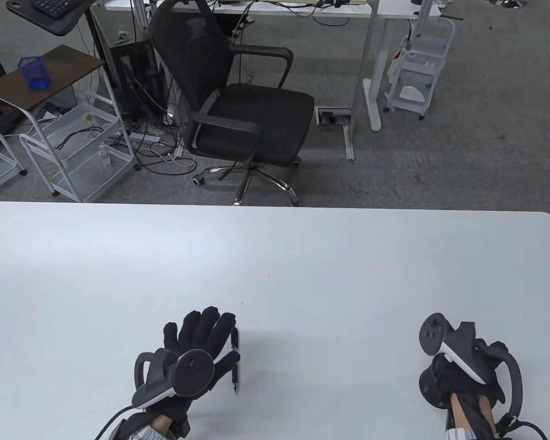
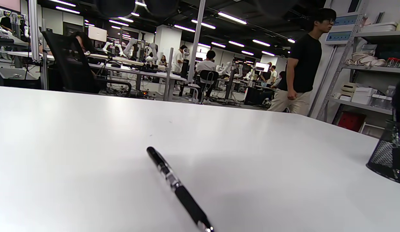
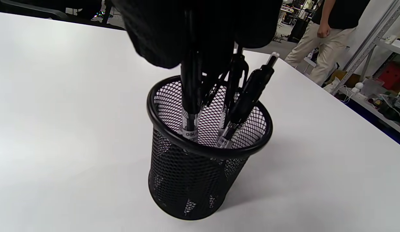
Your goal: Press to open click pens
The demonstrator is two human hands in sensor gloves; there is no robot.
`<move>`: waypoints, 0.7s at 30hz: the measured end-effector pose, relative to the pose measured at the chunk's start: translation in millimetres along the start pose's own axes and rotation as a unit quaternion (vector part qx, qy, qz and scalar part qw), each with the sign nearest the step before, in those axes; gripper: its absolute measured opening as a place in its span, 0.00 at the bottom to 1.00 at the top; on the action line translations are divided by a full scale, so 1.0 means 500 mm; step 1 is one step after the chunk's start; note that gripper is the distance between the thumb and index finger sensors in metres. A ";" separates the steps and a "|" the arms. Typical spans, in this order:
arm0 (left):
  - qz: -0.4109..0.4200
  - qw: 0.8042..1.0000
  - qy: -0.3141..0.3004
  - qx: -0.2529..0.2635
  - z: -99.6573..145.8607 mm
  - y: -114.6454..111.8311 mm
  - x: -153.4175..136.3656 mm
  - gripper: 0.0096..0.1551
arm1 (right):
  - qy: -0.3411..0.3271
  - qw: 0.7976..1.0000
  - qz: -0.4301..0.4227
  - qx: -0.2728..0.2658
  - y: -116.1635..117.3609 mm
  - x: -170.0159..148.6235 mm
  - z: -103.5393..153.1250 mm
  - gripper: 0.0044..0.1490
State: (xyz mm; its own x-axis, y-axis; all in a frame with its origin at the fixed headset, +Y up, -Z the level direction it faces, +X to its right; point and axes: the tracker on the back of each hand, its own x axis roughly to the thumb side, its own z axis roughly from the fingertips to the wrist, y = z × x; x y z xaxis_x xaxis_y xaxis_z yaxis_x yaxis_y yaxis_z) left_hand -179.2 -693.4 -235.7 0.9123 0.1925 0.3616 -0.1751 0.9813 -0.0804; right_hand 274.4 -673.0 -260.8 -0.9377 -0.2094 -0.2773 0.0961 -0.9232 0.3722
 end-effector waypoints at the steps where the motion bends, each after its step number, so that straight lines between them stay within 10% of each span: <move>1: 0.000 1.000 0.000 -0.001 0.000 0.000 0.000 0.41 | -0.001 1.000 0.002 0.001 0.003 0.000 -0.001 0.27; 8: -0.002 1.000 0.001 -0.001 -0.001 0.000 0.000 0.41 | 0.007 1.000 0.005 -0.016 -0.005 -0.002 0.002 0.24; 21: 0.001 1.000 0.000 0.001 0.000 0.001 0.000 0.41 | -0.075 0.977 -0.141 -0.138 -0.189 0.032 0.075 0.24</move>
State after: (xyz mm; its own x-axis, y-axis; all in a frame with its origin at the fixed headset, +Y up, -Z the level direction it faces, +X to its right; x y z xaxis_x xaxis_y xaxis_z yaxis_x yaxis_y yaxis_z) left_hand -179.3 -692.7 -235.9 0.9119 0.1939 0.3617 -0.1769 0.9810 -0.0797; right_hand 237.9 -577.1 -266.8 -0.9763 0.0974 -0.1930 -0.1070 -0.9935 0.0398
